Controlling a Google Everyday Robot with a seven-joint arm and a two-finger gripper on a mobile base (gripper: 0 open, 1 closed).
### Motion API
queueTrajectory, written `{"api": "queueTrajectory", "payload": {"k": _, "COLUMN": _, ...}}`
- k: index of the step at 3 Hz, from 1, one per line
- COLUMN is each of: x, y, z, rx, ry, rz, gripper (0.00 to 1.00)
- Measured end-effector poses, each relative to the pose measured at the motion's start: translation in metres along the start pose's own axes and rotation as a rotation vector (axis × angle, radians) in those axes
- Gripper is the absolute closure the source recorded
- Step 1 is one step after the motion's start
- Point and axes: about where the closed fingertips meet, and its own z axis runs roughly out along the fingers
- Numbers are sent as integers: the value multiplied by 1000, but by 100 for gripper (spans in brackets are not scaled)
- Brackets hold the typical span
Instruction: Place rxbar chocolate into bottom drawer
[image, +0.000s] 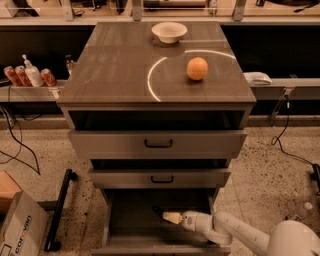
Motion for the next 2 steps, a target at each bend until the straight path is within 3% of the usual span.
{"api": "queueTrajectory", "payload": {"k": 1, "x": 8, "y": -19, "z": 5, "rx": 43, "ry": 23, "rz": 35, "gripper": 82}}
{"api": "queueTrajectory", "payload": {"k": 2, "x": 15, "y": -41, "z": 9, "rx": 105, "ry": 54, "rz": 79, "gripper": 57}}
